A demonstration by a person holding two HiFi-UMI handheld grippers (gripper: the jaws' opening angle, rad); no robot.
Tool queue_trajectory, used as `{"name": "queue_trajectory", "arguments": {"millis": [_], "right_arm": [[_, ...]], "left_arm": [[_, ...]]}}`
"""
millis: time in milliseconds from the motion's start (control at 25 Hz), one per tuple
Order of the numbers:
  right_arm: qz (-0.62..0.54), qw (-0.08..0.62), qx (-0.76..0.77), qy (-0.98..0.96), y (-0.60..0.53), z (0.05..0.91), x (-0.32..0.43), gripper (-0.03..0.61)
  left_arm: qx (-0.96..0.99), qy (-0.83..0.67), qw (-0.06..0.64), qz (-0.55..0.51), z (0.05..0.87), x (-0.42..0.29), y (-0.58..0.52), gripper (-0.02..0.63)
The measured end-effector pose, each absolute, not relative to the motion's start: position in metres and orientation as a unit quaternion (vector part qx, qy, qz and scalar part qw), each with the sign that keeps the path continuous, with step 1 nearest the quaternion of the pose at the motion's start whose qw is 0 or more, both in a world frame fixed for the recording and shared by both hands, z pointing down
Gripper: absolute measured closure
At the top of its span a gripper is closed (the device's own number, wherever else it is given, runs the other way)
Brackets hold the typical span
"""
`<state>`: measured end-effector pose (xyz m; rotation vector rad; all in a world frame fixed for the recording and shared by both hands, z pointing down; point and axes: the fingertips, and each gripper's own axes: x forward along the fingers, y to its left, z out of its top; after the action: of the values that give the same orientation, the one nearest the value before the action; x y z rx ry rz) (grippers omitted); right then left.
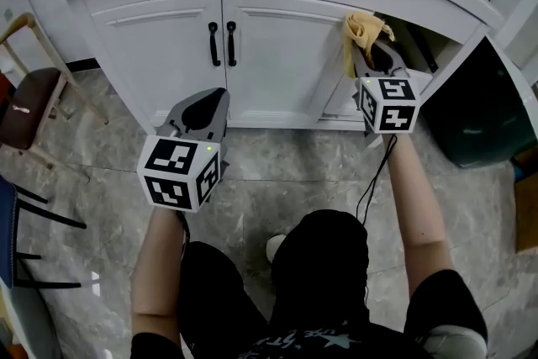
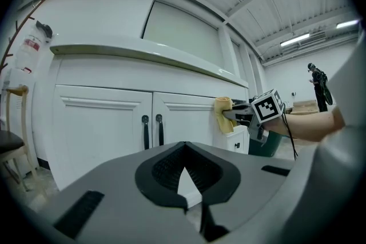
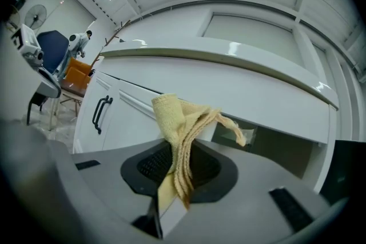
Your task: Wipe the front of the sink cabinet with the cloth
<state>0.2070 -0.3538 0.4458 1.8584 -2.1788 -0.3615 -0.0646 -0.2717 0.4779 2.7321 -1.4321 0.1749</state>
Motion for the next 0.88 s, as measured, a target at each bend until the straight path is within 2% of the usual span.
{"name": "queue_trajectory", "arguments": {"millis": [280, 520, 680, 880], "right_arm": [[-0.105, 0.094, 0.552, -0.822, -0.348, 0.474, 0.102, 0.495], [-0.111, 0.11, 0.481, -0.863, -0.356, 0.507, 0.011, 0.495], [-0.101, 0.112, 0.478, -0.865, -0.377, 0.518, -0.016, 0.495], [-0.091, 0.112, 0.497, -0.855, -0.392, 0.52, -0.008, 0.495]], "left_arm": [[0.864, -0.501, 0.027, 0.052, 0.477, -0.11, -0.266, 0.598], [0.854, -0.515, 0.04, 0.062, 0.49, -0.133, -0.259, 0.598], [0.849, -0.522, 0.046, 0.068, 0.499, -0.14, -0.258, 0.598], [0.851, -0.517, 0.036, 0.084, 0.504, -0.135, -0.261, 0.598]]}}
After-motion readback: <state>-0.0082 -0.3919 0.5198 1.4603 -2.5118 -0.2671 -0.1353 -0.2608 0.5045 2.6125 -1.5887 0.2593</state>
